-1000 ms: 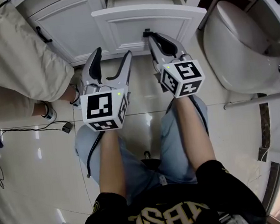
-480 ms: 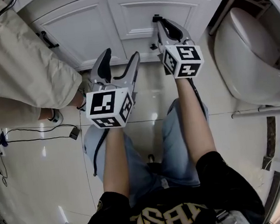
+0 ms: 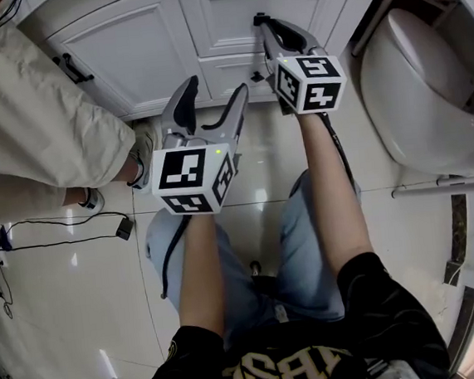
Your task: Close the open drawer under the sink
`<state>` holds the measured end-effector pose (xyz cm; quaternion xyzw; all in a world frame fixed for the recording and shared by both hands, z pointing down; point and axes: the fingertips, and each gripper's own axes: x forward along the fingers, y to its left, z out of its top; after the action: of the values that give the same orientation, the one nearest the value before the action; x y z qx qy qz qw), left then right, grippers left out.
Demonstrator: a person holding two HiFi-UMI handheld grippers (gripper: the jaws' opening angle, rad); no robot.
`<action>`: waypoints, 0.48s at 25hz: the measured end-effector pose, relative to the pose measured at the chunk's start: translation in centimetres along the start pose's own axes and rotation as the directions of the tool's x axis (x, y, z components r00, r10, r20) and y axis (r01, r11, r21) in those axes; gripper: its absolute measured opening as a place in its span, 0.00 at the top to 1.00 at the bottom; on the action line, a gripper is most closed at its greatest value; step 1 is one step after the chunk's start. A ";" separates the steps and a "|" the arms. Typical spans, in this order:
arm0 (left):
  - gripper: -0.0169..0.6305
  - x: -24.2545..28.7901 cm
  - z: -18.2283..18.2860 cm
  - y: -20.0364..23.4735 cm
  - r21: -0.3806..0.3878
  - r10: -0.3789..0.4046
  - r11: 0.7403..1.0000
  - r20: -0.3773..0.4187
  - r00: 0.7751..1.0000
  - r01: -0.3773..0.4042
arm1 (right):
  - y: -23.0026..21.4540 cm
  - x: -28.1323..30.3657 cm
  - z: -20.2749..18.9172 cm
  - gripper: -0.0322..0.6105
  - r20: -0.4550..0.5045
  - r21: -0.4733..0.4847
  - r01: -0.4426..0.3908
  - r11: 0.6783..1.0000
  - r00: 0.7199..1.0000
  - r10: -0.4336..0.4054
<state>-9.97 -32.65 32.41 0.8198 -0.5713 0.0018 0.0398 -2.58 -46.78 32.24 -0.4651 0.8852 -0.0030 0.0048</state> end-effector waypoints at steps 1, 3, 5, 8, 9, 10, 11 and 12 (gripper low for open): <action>0.46 -0.1 0.1 -0.2 0.000 -0.004 1.000 0.001 1.000 0.004 | 0.0 0.0 -0.5 0.89 -0.024 0.011 0.002 1.000 1.000 -0.002; 0.46 -0.4 0.5 -0.8 0.020 -0.012 1.000 0.003 1.000 0.012 | 0.3 -0.3 -2.5 0.95 -0.099 0.036 -0.001 0.999 0.995 0.005; 0.46 -0.9 0.8 -1.2 0.042 -0.015 0.999 0.004 1.000 0.015 | 0.8 -1.0 -4.0 0.95 -0.112 0.096 -0.001 0.995 0.994 0.012; 0.46 -2.0 1.3 -1.6 0.048 -0.019 0.999 0.011 1.000 0.019 | 1.2 -3.4 -2.4 0.95 -0.018 0.188 0.005 0.982 1.000 -0.001; 0.46 -2.4 1.6 -1.8 0.050 -0.023 0.998 0.016 1.000 0.022 | 1.3 -4.3 -1.4 0.95 0.010 0.193 0.006 0.981 1.000 -0.008; 0.46 -2.7 2.0 -1.9 0.055 -0.028 0.998 0.022 0.999 0.027 | 1.5 -5.3 -0.7 0.95 0.025 0.187 0.009 0.982 1.000 -0.013; 0.46 -3.0 2.3 -2.0 0.062 -0.033 0.998 0.027 0.999 0.031 | 1.8 -6.2 -0.3 0.95 0.029 0.179 0.014 0.984 0.999 -0.020; 0.46 -3.2 2.5 -2.1 0.068 -0.036 0.997 0.031 0.999 0.034 | 2.2 -7.1 -0.1 0.95 0.029 0.174 0.023 0.984 0.999 -0.028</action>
<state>-9.24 -29.08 29.65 0.8306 -0.5568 0.0074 0.0028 -0.35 -39.74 32.32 -0.4741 0.8754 -0.0729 0.0592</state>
